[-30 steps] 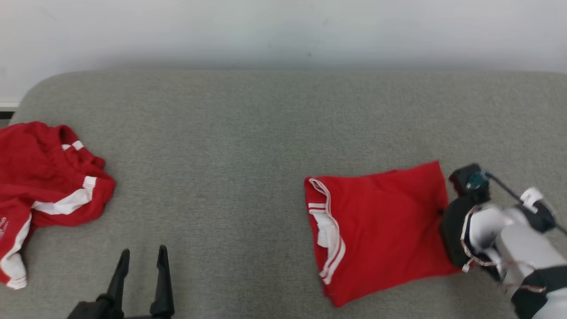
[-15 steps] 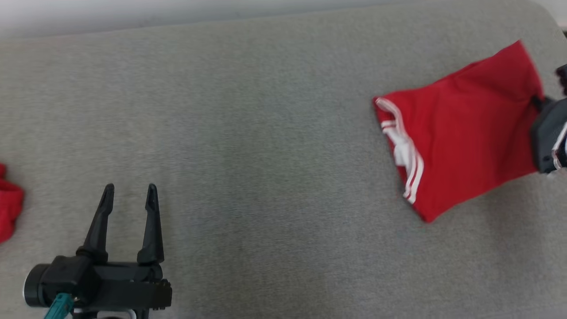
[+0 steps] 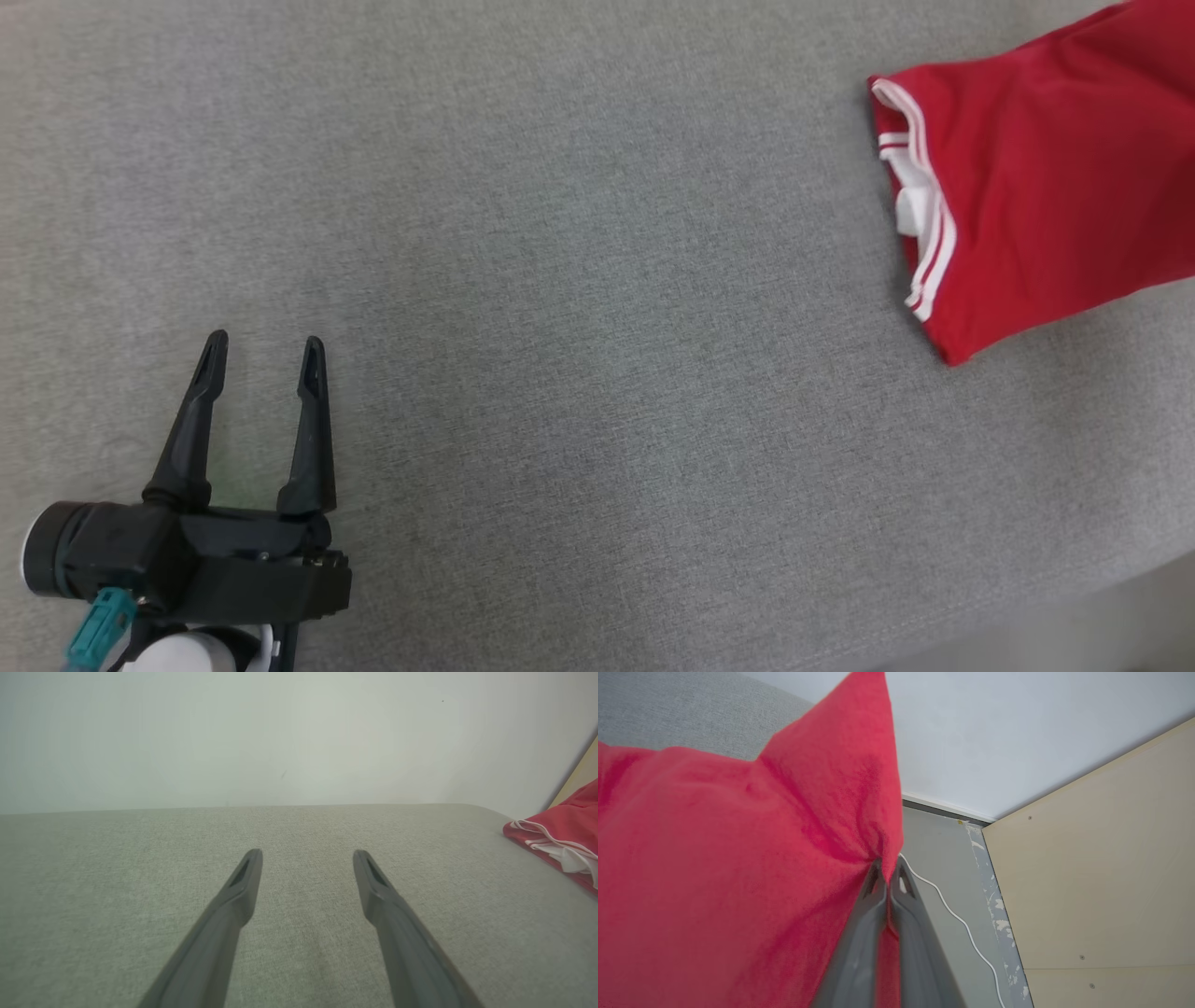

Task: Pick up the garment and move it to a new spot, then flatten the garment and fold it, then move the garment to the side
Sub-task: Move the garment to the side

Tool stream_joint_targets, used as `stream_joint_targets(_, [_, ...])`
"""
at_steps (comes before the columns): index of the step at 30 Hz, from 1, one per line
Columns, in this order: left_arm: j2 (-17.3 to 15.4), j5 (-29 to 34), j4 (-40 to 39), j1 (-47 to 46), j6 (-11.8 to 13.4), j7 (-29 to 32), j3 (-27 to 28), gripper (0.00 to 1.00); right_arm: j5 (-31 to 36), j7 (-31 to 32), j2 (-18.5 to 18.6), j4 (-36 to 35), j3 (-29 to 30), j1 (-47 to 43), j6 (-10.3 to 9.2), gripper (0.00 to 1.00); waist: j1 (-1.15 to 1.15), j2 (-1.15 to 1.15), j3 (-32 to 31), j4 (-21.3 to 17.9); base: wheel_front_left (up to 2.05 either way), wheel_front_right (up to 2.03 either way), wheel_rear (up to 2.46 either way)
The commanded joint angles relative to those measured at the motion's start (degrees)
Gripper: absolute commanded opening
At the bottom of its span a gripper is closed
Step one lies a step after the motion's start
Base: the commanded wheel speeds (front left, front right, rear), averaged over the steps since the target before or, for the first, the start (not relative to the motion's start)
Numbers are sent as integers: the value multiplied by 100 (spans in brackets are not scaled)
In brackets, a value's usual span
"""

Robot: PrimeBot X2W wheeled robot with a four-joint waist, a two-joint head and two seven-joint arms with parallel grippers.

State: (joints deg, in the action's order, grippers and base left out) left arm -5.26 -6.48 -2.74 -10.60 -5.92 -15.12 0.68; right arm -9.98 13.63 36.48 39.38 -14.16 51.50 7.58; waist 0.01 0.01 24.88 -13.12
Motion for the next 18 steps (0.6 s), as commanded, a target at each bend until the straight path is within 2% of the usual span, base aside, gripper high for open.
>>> stream_joint_targets(1, [-41,21,-29,-92,-15,-1,5,100,132,-100,79,-23,55,55,-18,0,-1,-1,114,-72,0,0,0])
stream_joint_targets(5, [-40,28,15,-74,-42,-1,-5,100,332,-371,208,-19,98,82,-18,0,-1,-1,134,0,0,0,0])
stream_joint_targets(12, [-33,29,65,-38,-58,-1,25,100,615,-719,199,-78,177,-8,-18,0,-1,-1,141,128,0,0,0])
stream_joint_targets(13, [-25,32,69,-52,-59,-1,16,100,629,-752,221,-45,169,-3,-17,2,-1,-1,145,153,0,0,0])
stream_joint_targets(14, [-21,36,73,-66,-63,-1,13,100,636,-787,210,-20,164,13,-17,42,-1,-1,142,171,0,0,0])
stream_joint_targets(15, [-15,37,79,-73,-64,-1,14,100,654,-820,196,15,161,26,-17,97,-1,-1,134,187,0,0,0])
stream_joint_targets(18, [4,35,103,-79,-69,-1,10,100,704,-940,148,7,130,22,-17,100,-1,-1,88,225,0,0,0])
